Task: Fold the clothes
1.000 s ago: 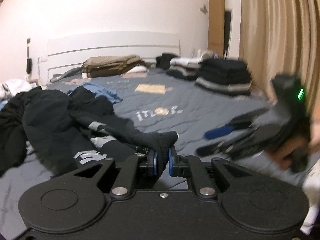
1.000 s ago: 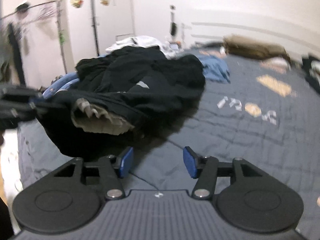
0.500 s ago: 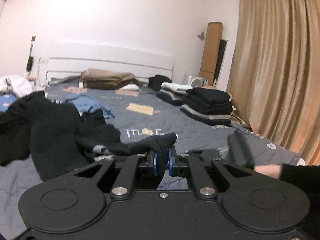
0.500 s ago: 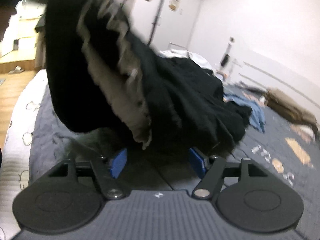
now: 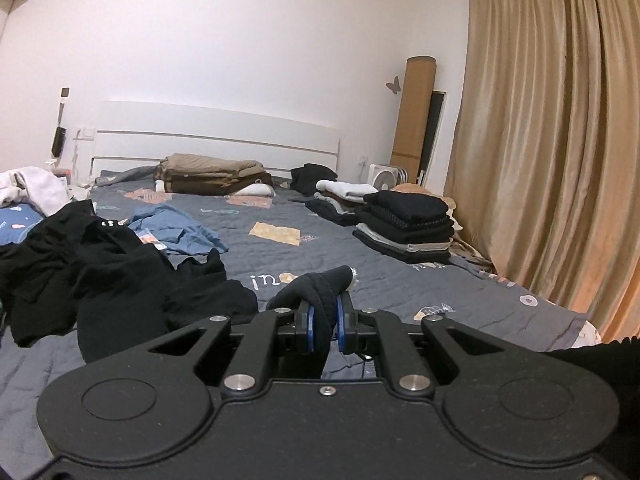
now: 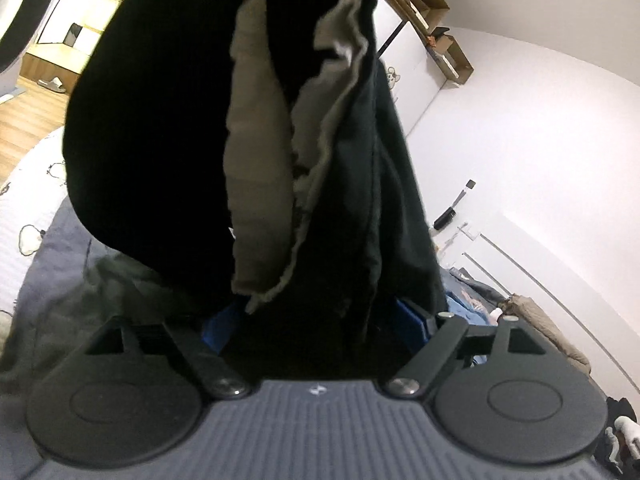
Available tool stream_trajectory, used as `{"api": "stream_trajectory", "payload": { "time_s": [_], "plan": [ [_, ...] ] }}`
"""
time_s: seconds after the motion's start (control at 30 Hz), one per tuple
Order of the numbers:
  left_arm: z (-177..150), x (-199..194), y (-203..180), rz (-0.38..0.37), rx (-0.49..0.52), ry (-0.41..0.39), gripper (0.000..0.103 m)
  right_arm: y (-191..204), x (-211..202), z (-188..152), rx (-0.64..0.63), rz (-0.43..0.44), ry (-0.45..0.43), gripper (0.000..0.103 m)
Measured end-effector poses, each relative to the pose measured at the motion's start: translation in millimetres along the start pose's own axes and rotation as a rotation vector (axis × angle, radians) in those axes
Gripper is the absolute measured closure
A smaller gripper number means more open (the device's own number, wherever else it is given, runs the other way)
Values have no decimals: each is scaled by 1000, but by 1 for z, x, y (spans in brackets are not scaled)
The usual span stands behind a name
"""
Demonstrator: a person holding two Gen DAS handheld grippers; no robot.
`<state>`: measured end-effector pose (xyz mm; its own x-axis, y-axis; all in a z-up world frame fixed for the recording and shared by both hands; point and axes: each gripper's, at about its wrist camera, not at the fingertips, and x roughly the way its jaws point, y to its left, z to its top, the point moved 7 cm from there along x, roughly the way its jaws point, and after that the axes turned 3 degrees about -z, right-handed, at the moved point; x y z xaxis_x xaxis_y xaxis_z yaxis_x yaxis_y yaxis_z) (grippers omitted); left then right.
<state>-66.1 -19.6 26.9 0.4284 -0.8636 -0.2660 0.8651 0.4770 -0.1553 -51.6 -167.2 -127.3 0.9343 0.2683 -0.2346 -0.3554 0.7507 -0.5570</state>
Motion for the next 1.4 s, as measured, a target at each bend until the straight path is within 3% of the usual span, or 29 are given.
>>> {"api": "stream_trajectory", "payload": {
  "time_s": [0.07,0.1,0.13,0.23,0.4,0.5,0.57,0.7,0.77,0.97,1.2,1.27,1.3,1.33,1.37,1.4],
  "plan": [
    [0,-1,0,5,4,5,93,-9,1,1,95,35,-5,51],
    [0,-2,2,9,3,8,93,-14,0,2,130,43,0,74],
    [0,-3,3,14,2,9,93,-19,0,3,164,50,4,78],
    [-1,-4,9,32,-5,5,93,-37,-9,9,208,12,-12,82],
    [-8,-5,14,153,48,28,89,-85,-33,26,396,-26,-62,84],
    [-20,-4,13,201,71,75,65,-114,-51,30,526,-42,-108,84],
    [-29,-4,9,229,94,98,32,-125,-55,33,577,-45,-112,85],
    [-48,-3,-14,227,219,150,24,-131,-57,27,609,-42,-103,85],
    [-63,5,-25,215,285,198,15,-130,-62,26,602,-52,-95,85],
    [-110,49,-58,184,409,293,14,-133,-67,30,615,-81,-92,85],
    [-148,106,-56,357,630,349,17,-145,-69,27,638,-113,-100,86],
    [-150,114,-45,384,620,366,46,-146,-70,25,646,-118,-99,86],
    [-150,117,-38,394,605,375,55,-147,-70,24,651,-120,-98,86],
    [-148,118,-30,401,575,381,79,-149,-71,22,660,-128,-96,86],
    [-142,116,-21,404,529,376,92,-151,-71,21,668,-137,-95,86],
    [-135,110,-13,410,488,364,92,-153,-72,19,677,-145,-93,86]
  ]
}}
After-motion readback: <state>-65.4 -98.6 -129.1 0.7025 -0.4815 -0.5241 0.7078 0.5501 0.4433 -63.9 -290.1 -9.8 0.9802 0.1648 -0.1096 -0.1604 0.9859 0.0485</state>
